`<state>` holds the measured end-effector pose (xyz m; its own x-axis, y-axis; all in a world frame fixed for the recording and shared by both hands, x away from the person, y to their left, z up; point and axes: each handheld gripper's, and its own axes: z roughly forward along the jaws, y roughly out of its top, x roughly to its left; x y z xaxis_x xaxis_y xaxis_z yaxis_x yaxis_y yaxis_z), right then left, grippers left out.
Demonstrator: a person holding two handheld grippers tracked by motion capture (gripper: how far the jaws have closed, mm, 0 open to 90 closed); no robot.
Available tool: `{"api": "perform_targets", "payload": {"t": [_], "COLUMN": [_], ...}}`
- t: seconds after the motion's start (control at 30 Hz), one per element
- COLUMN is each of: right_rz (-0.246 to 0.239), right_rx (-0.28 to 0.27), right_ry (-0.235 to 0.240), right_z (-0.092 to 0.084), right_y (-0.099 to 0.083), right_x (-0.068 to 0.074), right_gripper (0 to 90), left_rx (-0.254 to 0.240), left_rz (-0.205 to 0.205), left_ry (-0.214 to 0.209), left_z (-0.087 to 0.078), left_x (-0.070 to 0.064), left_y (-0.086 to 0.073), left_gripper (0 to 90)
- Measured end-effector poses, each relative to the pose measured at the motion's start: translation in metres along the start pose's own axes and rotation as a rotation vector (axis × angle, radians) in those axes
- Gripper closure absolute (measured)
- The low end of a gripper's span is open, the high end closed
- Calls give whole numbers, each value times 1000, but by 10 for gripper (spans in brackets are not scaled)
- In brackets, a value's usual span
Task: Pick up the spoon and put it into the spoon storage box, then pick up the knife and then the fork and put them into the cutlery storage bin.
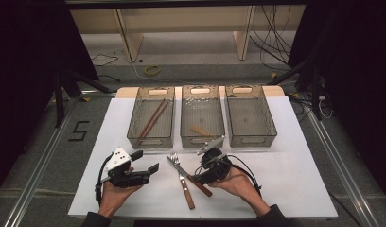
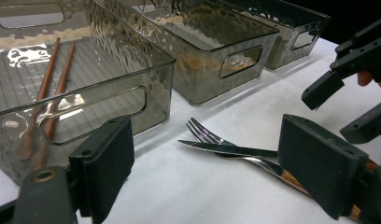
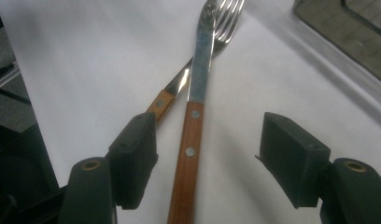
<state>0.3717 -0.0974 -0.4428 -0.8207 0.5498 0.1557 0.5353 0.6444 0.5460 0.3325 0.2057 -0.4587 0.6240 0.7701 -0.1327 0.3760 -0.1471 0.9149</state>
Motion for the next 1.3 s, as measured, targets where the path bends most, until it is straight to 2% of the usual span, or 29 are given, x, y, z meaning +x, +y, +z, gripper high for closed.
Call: {"api": "perform_targets", "payload": {"t": [0.5, 0.67, 0.87, 1.2, 1.3], "right_rz": [-18, -26, -35, -61, -81], "right_rx": [60, 73, 93, 112, 130], "right_ry": [-18, -10, -22, -40, -64], "right_z": [9, 13, 18, 26, 29], "right_y": [-7, -8, -9, -10, -10], "right_x": [9, 10, 11, 16, 18], "right_gripper": [371, 389, 410, 485, 515], "left_rx": [-1, 0, -1, -1, -1], "left_rz": [0, 2, 4, 2, 1], "left_ry": [1, 1, 0, 1, 1], "left_z": [-1, 0, -1, -1, -1], "left_x": [0, 0, -1, 0, 0], "left_y": [0, 0, 0, -1, -1], "left_gripper": [179, 179, 178, 178, 178]}}
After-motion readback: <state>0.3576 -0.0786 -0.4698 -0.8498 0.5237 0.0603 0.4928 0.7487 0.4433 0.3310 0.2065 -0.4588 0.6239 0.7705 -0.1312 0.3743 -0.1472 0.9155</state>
